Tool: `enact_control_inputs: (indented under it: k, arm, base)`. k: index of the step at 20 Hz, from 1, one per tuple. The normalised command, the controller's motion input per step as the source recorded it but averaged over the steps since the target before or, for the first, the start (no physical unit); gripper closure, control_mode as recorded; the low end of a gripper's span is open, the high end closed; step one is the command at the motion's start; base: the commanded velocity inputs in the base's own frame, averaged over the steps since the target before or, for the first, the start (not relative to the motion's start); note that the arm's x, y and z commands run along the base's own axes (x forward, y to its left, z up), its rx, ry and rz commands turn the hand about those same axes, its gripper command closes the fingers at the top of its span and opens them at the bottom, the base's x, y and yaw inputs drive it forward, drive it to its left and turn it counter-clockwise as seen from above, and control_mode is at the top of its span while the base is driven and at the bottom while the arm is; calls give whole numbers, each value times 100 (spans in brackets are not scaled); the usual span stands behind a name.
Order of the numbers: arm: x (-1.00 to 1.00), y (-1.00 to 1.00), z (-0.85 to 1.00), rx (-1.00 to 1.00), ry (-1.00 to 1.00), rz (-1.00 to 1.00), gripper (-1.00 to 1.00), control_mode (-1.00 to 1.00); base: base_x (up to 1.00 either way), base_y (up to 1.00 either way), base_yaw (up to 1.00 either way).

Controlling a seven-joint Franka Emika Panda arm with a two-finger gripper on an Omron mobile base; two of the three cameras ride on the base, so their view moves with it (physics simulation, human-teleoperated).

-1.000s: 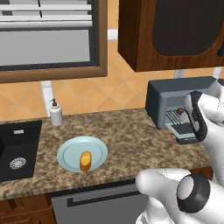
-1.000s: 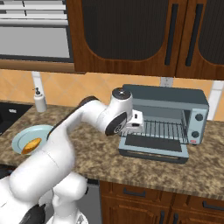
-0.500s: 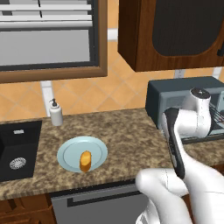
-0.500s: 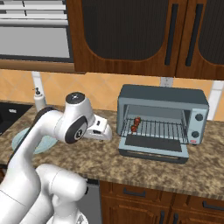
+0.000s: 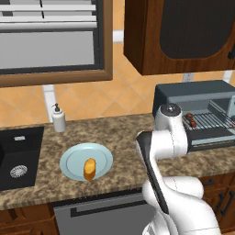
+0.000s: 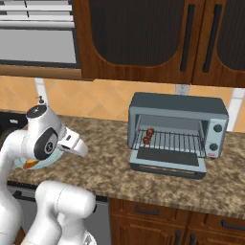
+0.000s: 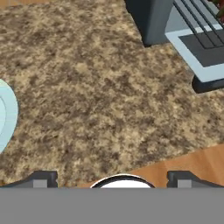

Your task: Pick up the kebab skewer and baguette bread, and place them inside the toaster oven. Close the toaster oven door and start by setting the timer.

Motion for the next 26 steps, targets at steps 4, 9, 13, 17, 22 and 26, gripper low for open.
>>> enact_control_inputs:
  k: [4,9,13,17,22,26]
  arm:
    - [0,100,0,0,0,-1,-100,-100]
    - [5,100,0,0,6,2,-100,-100]
    - [26,94,-19,7,3,16,-100,-100]
    - [30,92,-13,12,7,20,-100,-100]
    - [19,59,-26,12,16,16,-100,-100]
    - [5,33,-38,1,14,6,-100,-100]
  base:
    - [0,0,0]
    - [0,0,0]
    - [0,0,0]
    - [0,0,0]
    - [0,0,0]
    - [0,0,0]
